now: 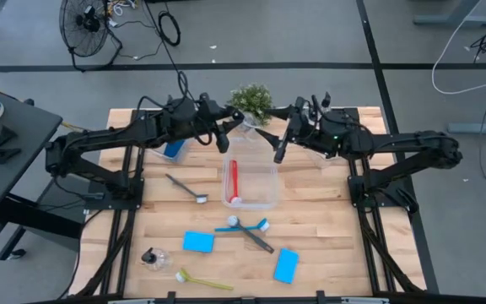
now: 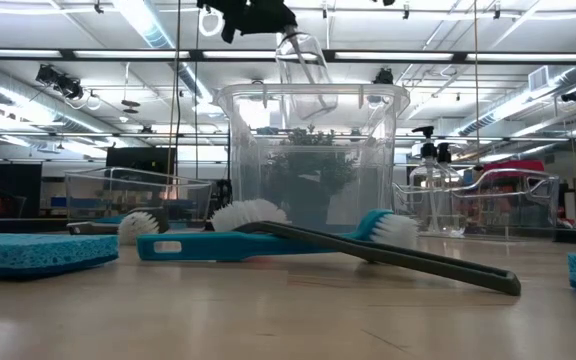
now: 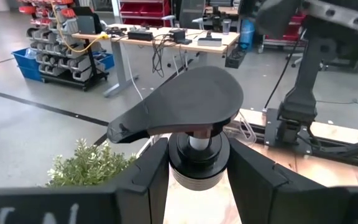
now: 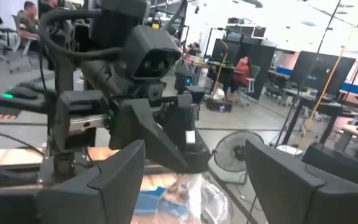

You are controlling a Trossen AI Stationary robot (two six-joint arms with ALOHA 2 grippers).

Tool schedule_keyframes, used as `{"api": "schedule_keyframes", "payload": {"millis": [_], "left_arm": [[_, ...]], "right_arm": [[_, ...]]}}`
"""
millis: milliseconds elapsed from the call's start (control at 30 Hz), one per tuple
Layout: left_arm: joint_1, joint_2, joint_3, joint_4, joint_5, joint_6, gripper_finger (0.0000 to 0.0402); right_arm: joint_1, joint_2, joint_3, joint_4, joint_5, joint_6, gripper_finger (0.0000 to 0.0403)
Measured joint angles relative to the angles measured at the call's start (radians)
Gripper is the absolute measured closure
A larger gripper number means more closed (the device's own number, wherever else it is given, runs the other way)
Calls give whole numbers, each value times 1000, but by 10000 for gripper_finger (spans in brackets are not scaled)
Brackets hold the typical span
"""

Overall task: Pick & Place Kitchen Sink Supplies
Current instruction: Put the black soap dispenser into the right transparent bin

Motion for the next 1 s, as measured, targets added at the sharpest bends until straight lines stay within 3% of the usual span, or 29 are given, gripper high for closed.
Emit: {"api": "schedule_keyframes", "payload": {"millis": [400,600,1000], "left_arm": [[0,6,0,-8,-8,-11,259],[1,6,0,-12,-8,-25,258],[1,6,0,-21,-8,-24,258]], "right_arm": [[-28,100,0,194,-4,6,124],[-40,99,3,187,-4,66,124],[-90,105,260,-203,-86,142,124]]}}
